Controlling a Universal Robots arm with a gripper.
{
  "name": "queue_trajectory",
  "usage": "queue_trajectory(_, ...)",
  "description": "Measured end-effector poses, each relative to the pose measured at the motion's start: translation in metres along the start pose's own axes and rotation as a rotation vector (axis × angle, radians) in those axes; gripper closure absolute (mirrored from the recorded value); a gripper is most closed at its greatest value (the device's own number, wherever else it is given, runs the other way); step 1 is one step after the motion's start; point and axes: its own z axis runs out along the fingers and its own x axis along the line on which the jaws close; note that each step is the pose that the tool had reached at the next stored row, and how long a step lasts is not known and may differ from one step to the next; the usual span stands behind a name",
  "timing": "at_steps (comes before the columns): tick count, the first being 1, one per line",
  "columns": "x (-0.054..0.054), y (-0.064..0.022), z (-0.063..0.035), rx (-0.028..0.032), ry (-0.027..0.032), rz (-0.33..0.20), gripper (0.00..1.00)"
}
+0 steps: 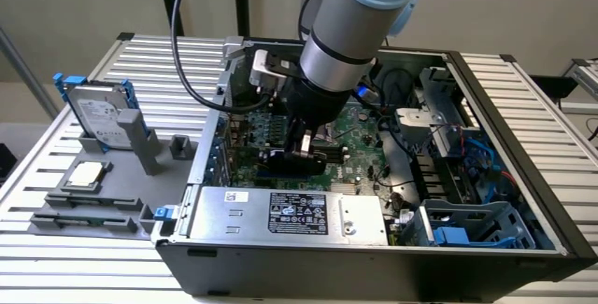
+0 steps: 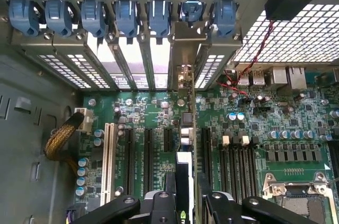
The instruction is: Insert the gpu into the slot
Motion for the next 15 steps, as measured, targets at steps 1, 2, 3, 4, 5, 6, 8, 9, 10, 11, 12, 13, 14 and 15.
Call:
queue_trajectory(1,0.0001,-0.0001,0.0002,-0.0002,0.0,0.0,0.74)
queue_trajectory(2,0.0002,-0.0001,0.0005,-0.0004,0.0003,0.0,0.74)
queue_trajectory(3,0.0002,-0.0004,0.0008,-0.0006,0.0006,0.0,0.74)
queue_trajectory(4,0.0002,-0.0007,0.001,-0.0008,0.0006,0.0,0.74)
queue_trajectory(5,0.0002,-0.0009,0.0014,-0.0009,0.0004,0.0,0.74)
queue_trajectory(6,0.0002,-0.0013,0.0016,-0.0009,0.0005,0.0,0.74)
queue_trajectory(8,0.0002,-0.0019,0.0021,-0.0007,0.0001,0.0,0.74)
queue_trajectory(9,0.0001,-0.002,0.0024,-0.0006,-0.0002,0.0,0.74)
queue_trajectory(10,0.0002,-0.0021,0.0024,-0.0006,-0.0001,0.0,0.74)
queue_trajectory(11,0.0001,-0.0021,0.0024,-0.0006,0.0,0.0,0.74)
queue_trajectory(12,0.0001,-0.0021,0.0024,-0.0006,0.0,0.0,0.74)
queue_trajectory(13,-0.0001,-0.0022,0.0025,-0.0006,0.0,0.0,0.74)
queue_trajectory(14,-0.0002,-0.0022,0.0025,-0.0006,0.0,0.0,0.74)
queue_trajectory(15,-0.0005,-0.0022,0.0025,-0.0005,0.0,0.0,0.74)
